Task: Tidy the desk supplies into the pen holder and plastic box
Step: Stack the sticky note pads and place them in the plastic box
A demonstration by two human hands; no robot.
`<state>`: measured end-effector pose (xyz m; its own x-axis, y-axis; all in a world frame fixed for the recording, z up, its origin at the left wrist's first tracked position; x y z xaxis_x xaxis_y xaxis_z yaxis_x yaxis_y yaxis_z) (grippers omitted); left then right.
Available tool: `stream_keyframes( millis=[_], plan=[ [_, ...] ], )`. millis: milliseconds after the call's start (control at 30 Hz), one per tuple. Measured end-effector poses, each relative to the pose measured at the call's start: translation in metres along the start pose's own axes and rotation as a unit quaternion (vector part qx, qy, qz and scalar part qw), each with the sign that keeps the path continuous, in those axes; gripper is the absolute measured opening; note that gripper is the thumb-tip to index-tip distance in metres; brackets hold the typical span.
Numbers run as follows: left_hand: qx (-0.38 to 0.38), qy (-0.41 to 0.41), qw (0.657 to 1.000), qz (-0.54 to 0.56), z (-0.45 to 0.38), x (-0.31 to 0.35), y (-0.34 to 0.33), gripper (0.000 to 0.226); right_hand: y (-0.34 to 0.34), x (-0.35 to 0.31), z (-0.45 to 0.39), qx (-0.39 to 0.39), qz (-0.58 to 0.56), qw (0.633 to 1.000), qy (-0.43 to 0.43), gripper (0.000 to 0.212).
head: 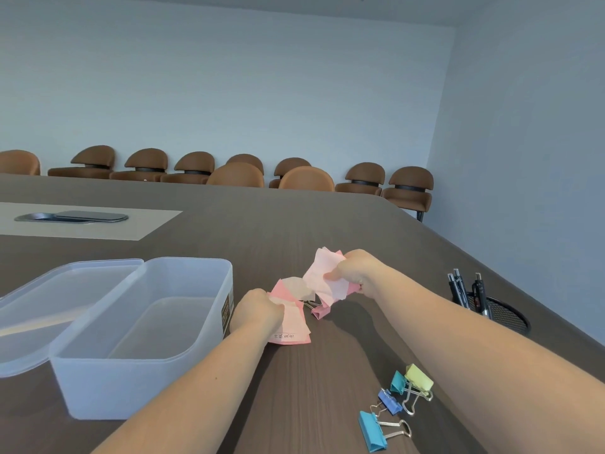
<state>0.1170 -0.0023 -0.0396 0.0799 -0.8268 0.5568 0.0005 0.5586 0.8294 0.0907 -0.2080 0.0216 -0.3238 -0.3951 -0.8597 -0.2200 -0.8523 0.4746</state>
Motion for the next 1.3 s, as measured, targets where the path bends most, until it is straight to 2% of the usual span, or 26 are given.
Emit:
stream_keyframes(
  millis=[133, 267, 333, 433, 567, 633, 733, 800, 967, 1000, 1067, 1133, 1200, 1267, 1300],
  plan=[
    [-0.012, -0.006, 0.998, -0.067, -0.004, 0.002, -0.002, 0.027, -0.022, -0.005, -0.012, -0.021, -0.013, 1.0, -0.006, 0.041],
    [-0.031, -0.02, 0.996, -0.08, -0.006, 0.004, -0.003, 0.018, -0.04, -0.007, -0.027, -0.025, 0.012, 1.0, -0.015, 0.039],
    [-0.044, -0.028, 0.995, -0.09, -0.005, 0.004, -0.006, 0.012, -0.048, -0.007, -0.032, -0.023, 0.08, 0.996, -0.015, 0.037],
    [-0.061, -0.032, 0.992, -0.109, -0.004, 0.003, -0.011, 0.019, -0.056, -0.003, -0.032, -0.027, 0.208, 0.977, -0.029, 0.022],
    [-0.064, -0.028, 0.991, -0.11, -0.007, 0.002, -0.012, 0.019, -0.063, 0.013, -0.033, -0.065, 0.244, 0.961, -0.108, 0.02],
    [-0.072, -0.019, 0.992, -0.102, -0.008, 0.001, -0.014, 0.018, -0.064, 0.012, -0.034, -0.075, 0.214, 0.968, -0.107, 0.025],
    [-0.083, -0.01, 0.992, -0.09, -0.009, 0.002, -0.017, 0.017, -0.062, 0.0, -0.038, -0.06, 0.127, 0.989, -0.036, 0.034],
    [-0.083, -0.009, 0.993, -0.089, -0.008, 0.002, -0.017, 0.018, -0.062, 0.0, -0.038, -0.061, 0.085, 0.994, -0.024, 0.034],
    [-0.06, -0.019, 0.994, -0.085, -0.006, 0.0, -0.013, 0.022, -0.066, 0.006, -0.04, -0.062, 0.077, 0.995, -0.03, 0.047],
    [-0.061, -0.019, 0.994, -0.085, -0.007, -0.001, -0.013, 0.024, -0.064, 0.007, -0.039, -0.052, 0.076, 0.995, -0.041, 0.042],
    [-0.072, -0.019, 0.994, -0.083, -0.007, -0.001, -0.014, 0.024, -0.06, 0.01, -0.035, -0.022, 0.105, 0.992, -0.064, 0.018],
    [-0.081, -0.021, 0.993, -0.084, -0.008, -0.001, -0.015, 0.022, -0.056, 0.01, -0.038, 0.0, 0.099, 0.993, -0.059, 0.019],
    [-0.09, -0.024, 0.992, -0.09, -0.008, 0.0, -0.015, 0.018, -0.054, 0.01, -0.045, -0.013, 0.018, 0.999, -0.035, 0.016],
    [-0.099, -0.032, 0.989, -0.101, -0.01, 0.004, -0.015, 0.019, -0.04, 0.01, -0.043, 0.018, -0.077, 0.997, -0.011, 0.043],
    [-0.099, -0.035, 0.989, -0.104, -0.01, 0.005, -0.014, 0.02, -0.033, 0.011, -0.041, 0.026, -0.114, 0.993, -0.003, 0.046]
  ],
)
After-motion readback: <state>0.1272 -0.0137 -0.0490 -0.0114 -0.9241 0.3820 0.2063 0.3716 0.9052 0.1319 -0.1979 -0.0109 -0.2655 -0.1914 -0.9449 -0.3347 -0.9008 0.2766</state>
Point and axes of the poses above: each hand's wrist, its own z-axis away from the middle knuckle, its own y-axis out of the back of the hand, x = y × z, the point moved 9 cm from there along -z, towards the middle knuckle, and after that the axes turned 9 degrees about -z, right-handed, at the moved point
